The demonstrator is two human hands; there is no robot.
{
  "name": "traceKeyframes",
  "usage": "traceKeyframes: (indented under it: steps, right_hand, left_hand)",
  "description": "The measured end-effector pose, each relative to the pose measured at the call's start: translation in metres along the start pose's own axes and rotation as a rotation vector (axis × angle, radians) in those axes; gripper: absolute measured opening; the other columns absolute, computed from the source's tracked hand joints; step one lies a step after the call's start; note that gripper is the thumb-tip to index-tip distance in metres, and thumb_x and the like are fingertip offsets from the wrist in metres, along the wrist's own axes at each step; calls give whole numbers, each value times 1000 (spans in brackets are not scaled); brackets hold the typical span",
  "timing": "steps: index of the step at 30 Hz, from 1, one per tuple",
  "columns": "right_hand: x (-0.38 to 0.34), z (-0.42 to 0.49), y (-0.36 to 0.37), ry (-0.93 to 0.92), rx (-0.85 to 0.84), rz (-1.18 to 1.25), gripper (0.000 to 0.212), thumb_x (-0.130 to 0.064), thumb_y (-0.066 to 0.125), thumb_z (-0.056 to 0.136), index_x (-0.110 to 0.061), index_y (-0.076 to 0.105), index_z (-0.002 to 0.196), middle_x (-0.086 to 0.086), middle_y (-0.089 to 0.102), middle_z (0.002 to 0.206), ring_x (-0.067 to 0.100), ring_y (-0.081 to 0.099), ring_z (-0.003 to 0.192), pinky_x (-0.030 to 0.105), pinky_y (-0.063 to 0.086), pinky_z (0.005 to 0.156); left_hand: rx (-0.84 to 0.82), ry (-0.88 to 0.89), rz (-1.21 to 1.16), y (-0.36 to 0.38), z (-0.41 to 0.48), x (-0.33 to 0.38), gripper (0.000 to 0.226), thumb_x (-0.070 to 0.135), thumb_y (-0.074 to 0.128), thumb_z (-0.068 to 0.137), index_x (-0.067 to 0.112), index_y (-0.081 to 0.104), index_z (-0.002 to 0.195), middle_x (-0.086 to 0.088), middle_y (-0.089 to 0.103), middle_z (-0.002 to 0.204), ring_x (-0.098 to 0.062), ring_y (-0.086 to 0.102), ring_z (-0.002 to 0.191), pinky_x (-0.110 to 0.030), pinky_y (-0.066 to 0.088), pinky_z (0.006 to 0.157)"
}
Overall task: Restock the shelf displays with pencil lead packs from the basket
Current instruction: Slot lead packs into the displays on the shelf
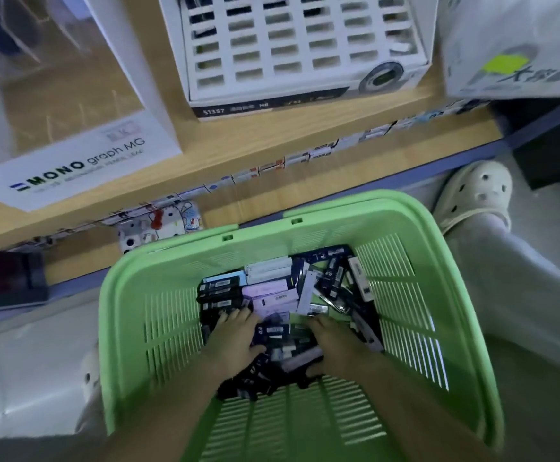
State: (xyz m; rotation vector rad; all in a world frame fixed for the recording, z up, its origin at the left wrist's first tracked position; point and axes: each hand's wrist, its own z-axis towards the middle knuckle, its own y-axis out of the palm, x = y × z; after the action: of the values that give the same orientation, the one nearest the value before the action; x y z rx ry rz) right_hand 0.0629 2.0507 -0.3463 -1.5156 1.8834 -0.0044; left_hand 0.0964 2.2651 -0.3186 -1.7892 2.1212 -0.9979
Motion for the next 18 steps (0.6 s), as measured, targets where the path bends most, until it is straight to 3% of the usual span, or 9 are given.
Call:
traceKeyframes:
  steps: [4,7,10,11,13,15,18]
  right_hand:
    - [5,5,5,27,-33,-61,87,-43,74,75,-17,29,144,9,34,141,27,33,131,38,34,103]
    - [10,9,8,28,-5,-48,71,-40,67,83,-13,34,140,10,40,137,27,38,127,36,36,100]
    - [10,10,9,14,51,-30,53,-30,60,90,-10,41,136,11,49,129,27,46,119,34,41,94]
    - [10,10,9,10,69,-34,48,-27,58,92,-9,43,134,12,52,127,26,48,116,32,41,91]
    - [8,8,5,-18,92,-18,44,-24,54,94,-9,45,134,12,55,125,25,51,113,28,39,85]
    - [5,8,0,-74,112,24,47,-18,53,95,-13,41,140,9,56,126,24,51,114,24,34,79]
    - [-1,7,-9,-132,98,15,44,-14,50,95,-14,43,139,8,57,127,23,52,116,21,35,83]
  left_hand:
    - [27,-37,-33,10,5,10,48,38,54,93,19,36,133,0,42,132,-20,36,125,-32,28,103]
    - [66,-59,-99,14,7,17,34,30,51,96,17,40,125,-2,45,130,-21,40,120,-31,32,95]
    - [45,-37,-152,20,7,18,35,16,44,99,12,38,134,-7,46,136,-23,42,125,-37,34,103]
    - [36,-31,-194,22,7,16,36,11,42,99,12,38,134,-9,51,130,-24,48,118,-38,38,100]
    - [52,-52,-341,21,3,16,33,9,41,98,17,38,131,-11,63,105,-23,58,87,-33,47,79]
    - [70,-106,-523,15,0,18,30,14,41,100,19,38,129,-11,65,92,-23,57,70,-30,40,61]
    - [110,-201,-797,8,-3,24,18,9,41,99,10,38,117,-5,65,97,-26,63,90,-33,45,74]
